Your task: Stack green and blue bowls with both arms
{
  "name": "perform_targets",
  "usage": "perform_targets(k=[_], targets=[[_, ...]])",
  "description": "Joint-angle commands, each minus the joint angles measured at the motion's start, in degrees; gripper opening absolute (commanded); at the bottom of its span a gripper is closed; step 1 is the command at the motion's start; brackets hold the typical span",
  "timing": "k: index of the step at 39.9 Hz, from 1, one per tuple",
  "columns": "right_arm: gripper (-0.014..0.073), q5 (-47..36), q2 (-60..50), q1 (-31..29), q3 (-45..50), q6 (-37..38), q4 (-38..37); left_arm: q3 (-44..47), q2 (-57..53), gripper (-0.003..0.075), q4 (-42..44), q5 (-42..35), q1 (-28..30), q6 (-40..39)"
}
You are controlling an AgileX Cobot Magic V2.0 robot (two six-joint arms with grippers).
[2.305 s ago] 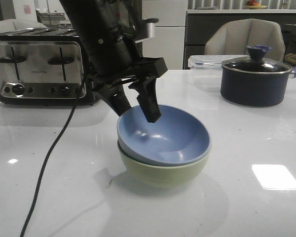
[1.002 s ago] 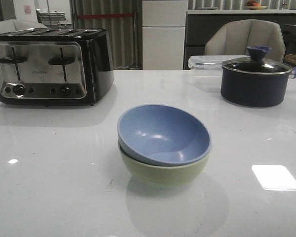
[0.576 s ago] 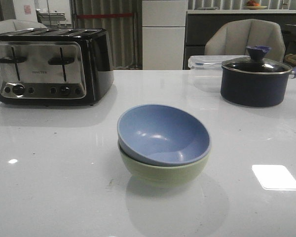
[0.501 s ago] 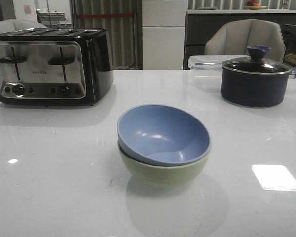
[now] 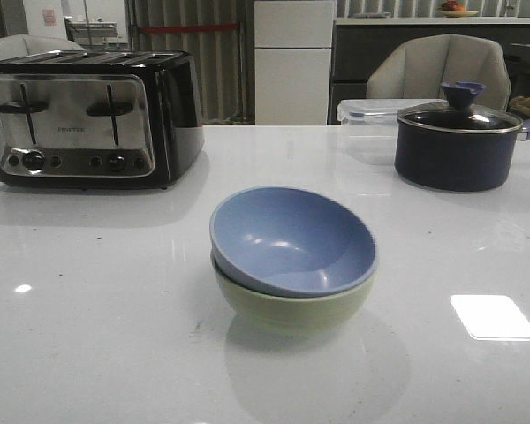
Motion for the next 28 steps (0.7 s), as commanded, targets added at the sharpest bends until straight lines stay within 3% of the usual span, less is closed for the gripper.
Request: perform_targets(k=[1, 19, 28], targets=[[0.001, -3.31, 0.34, 0.07, -1.46, -0.51, -0.16, -1.43, 0.54, 0.0099, 0.27, -5.1, -0.26, 0.05], [0.001, -3.26, 0.34, 0.07, -1.46, -0.51, -0.16, -0.09, -2.11, 0.0099, 0.52, -6.0, 1.62, 0.05], [0.001, -3.26, 0.34, 0.07, -1.46, -0.51, -0.16, 12.95, -9.92, 0.0099, 0.88, -26.59, 16.79, 0.05]])
